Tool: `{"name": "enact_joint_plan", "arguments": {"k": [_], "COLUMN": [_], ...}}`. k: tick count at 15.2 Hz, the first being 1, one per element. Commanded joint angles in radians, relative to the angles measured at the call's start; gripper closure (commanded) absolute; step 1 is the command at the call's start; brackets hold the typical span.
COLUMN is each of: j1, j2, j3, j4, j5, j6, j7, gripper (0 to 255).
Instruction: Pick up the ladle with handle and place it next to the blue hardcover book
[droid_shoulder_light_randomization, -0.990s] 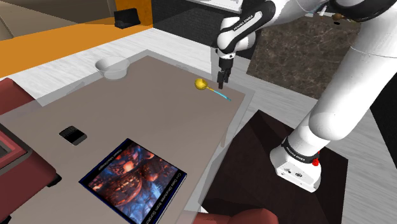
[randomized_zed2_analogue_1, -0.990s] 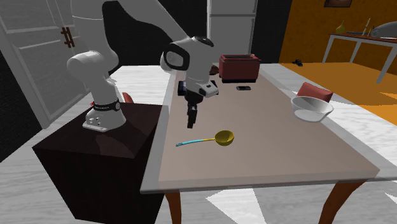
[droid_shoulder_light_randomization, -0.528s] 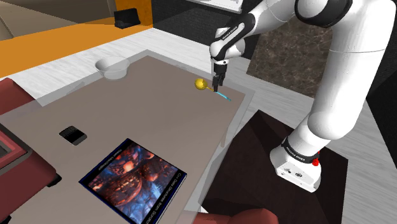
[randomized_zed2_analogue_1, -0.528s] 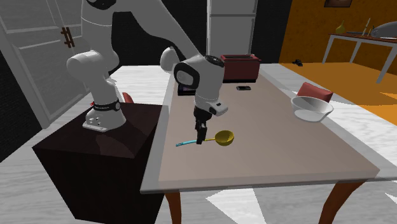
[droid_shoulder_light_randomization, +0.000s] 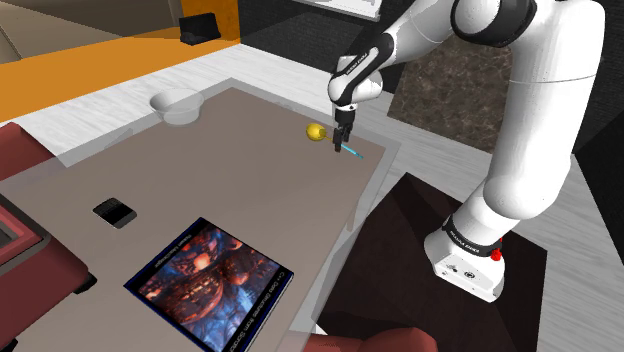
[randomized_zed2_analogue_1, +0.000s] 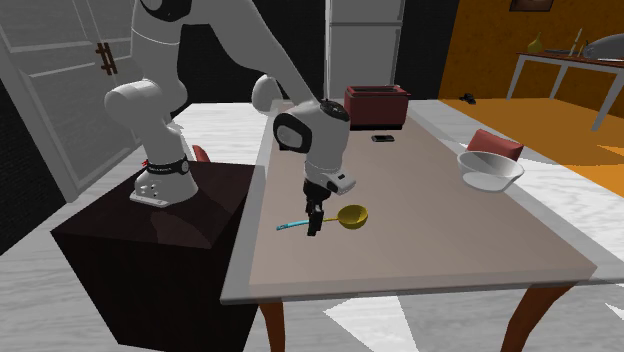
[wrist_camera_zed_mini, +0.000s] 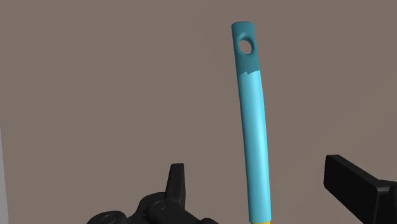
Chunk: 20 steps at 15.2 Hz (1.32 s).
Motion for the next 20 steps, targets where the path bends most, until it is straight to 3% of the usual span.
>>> {"name": "enact_joint_plan", "arguments": {"k": [1, 5, 6, 15, 20], "j1": [0.0, 0.0, 0.0, 0.0, 0.005], "j2": [0.001, 0.001, 0.001, 0.001, -0.054], "j3": [0.0, 0.0, 0.0, 0.0, -0.007], "j4": [-0.002, -0.002, -0.002, -0.002, -0.005], "j5": [0.0, 0.0, 0.0, 0.0, -0.011], "j6": [0.004, 0.003, 0.003, 0.004, -0.049], "j7": [-0.001, -0.001, -0.001, -0.001, 0.007], "gripper": [0, 0, 255, 255, 255]}}
